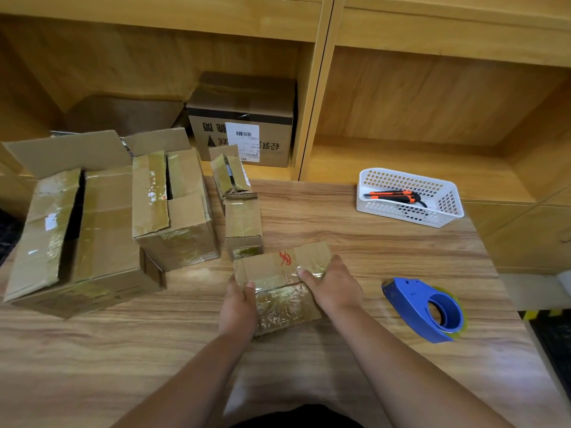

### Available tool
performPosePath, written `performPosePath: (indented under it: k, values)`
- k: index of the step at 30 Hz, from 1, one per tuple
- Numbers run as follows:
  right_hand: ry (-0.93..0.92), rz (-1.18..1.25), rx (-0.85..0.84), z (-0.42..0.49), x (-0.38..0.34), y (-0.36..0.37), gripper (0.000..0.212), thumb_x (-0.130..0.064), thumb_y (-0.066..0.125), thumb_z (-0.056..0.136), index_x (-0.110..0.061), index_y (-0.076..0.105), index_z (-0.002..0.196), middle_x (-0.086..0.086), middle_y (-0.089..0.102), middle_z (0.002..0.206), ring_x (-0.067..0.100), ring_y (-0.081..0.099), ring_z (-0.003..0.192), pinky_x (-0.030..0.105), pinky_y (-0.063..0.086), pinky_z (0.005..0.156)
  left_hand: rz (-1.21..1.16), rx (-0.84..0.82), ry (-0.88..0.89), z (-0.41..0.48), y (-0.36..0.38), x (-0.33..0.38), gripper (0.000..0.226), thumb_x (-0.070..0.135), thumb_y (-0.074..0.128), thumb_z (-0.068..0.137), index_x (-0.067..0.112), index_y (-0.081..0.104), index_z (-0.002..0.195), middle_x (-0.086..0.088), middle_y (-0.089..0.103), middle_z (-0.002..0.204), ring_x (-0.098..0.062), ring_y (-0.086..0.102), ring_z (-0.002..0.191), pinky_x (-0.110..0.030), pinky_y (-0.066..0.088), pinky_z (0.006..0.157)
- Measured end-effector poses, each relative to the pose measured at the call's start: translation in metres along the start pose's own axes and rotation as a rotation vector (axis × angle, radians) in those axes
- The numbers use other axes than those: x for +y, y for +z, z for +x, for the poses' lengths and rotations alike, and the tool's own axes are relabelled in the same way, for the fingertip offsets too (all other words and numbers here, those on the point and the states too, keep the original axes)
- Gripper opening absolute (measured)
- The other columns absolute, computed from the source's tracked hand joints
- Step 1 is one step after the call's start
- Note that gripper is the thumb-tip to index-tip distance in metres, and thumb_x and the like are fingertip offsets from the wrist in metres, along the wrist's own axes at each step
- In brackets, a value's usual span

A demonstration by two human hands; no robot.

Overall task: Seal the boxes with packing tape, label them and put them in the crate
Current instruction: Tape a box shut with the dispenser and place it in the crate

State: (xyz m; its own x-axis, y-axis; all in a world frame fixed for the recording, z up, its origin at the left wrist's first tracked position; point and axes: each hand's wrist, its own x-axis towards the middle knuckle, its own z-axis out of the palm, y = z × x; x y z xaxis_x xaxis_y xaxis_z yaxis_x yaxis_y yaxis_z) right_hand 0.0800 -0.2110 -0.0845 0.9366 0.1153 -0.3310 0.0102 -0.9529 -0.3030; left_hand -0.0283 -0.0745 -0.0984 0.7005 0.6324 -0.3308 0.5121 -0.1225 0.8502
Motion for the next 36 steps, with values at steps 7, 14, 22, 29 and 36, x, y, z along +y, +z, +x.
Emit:
performPosePath:
  k: [7,14,22,29,36]
  values:
    - [0.009,0.138,0.095,0.012,0.012,-0.002,0.044,-0.051,0.038,0.096,-0.017,0.055,0.119,0.006,0.067,0.105,0.028,0.06,0.097,0.029,0.036,0.066,-0.045,0.024,-0.009,-0.002,0.0,0.002,0.033,0.02,0.035,0.101,0.01,0.043,0.131,-0.005,0.056,0.107,-0.019,0.049,0.096,-0.023,0.033,0.082]
    - [-0.035,0.361,-0.02,0.014,0.023,-0.008,0.04,-0.038,0.035,0.101,-0.012,0.063,0.112,0.008,0.065,0.1,0.03,0.059,0.102,0.03,0.038,0.073,-0.106,0.031,-0.108,-0.002,0.0,0.005,0.037,0.023,0.031,0.102,0.004,0.042,0.132,-0.015,0.054,0.118,-0.025,0.048,0.1,-0.028,0.034,0.084]
    - [-0.009,0.3,0.024,0.008,0.026,-0.004,0.042,-0.033,0.032,0.102,-0.009,0.063,0.092,0.011,0.061,0.086,0.028,0.054,0.083,0.031,0.036,0.067,0.017,0.051,-0.191,-0.005,0.002,0.009,0.039,0.032,0.027,0.102,0.003,0.051,0.113,-0.008,0.05,0.093,-0.021,0.043,0.087,-0.029,0.03,0.077]
    - [-0.005,0.218,0.152,-0.002,0.024,-0.004,0.045,-0.036,0.035,0.101,-0.016,0.042,0.061,0.005,0.052,0.066,0.026,0.051,0.071,0.031,0.032,0.059,0.306,0.108,-0.088,-0.009,-0.002,0.01,0.046,0.036,0.02,0.102,0.004,0.052,0.11,-0.018,0.063,0.102,-0.032,0.057,0.093,-0.032,0.038,0.072]
    - [0.081,0.59,-0.15,-0.007,0.03,-0.016,0.039,-0.031,0.034,0.102,-0.009,0.062,0.115,0.014,0.058,0.124,0.03,0.048,0.124,0.031,0.036,0.097,0.212,0.102,-0.106,-0.007,-0.004,0.01,0.047,0.034,0.02,0.102,0.01,0.047,0.133,-0.019,0.06,0.117,-0.035,0.055,0.108,-0.035,0.042,0.086]
